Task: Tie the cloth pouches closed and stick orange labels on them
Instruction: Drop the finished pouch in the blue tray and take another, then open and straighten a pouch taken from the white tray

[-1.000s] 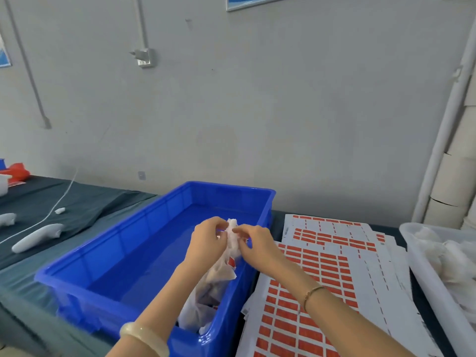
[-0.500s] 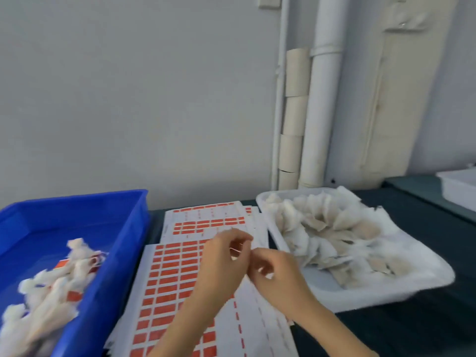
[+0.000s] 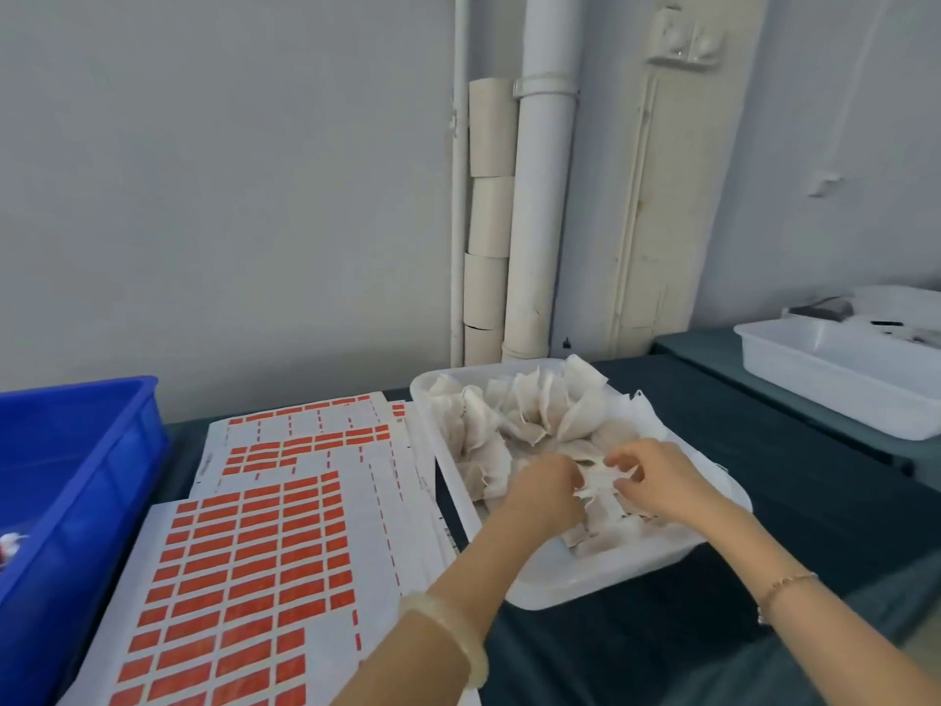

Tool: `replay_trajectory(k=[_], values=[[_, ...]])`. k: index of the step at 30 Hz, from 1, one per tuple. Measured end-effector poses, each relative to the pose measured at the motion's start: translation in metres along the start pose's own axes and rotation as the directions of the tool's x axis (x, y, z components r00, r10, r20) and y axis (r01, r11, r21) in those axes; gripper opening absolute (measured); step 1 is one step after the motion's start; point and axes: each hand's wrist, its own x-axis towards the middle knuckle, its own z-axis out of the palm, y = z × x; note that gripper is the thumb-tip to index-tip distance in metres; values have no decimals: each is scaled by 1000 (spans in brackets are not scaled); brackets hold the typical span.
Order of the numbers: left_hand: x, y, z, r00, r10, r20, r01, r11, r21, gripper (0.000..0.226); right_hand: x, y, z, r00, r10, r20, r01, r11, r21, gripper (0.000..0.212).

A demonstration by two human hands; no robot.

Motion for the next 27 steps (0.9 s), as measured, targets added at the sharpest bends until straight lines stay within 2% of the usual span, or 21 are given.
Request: replay_trajectory(k=[2,5,11,13,16,23,27], values=[[16,9,6,1000,-12,26,11,999,52,31,12,10,4,998,46,50,-43,997,-60,38],[33,22,11,999,27,30,-30,996,81,35,23,14,11,994,88,70,-79,990,-120,35],[56,28,24,998,29,59,-46,953,299,35,28,10,18,995,76,-69,-87,983,-160,12],[59,27,27,997,4,80,-31,941,338,36,29,10,18,994,64,-88,-77,985,-152,13],[60,23,30,999,-5,53,-12,951,310,34,28,10,20,997,40,-73,-50,990,-133,25],[58,12,24,988,6,-152,6,997,77,28,25,1,4,978,-105,-178,104,994,-17,18],[58,9,13,959,30,-281,-42,998,-38,27,21,-16,-17,946,-183,-268,193,981,10,13]])
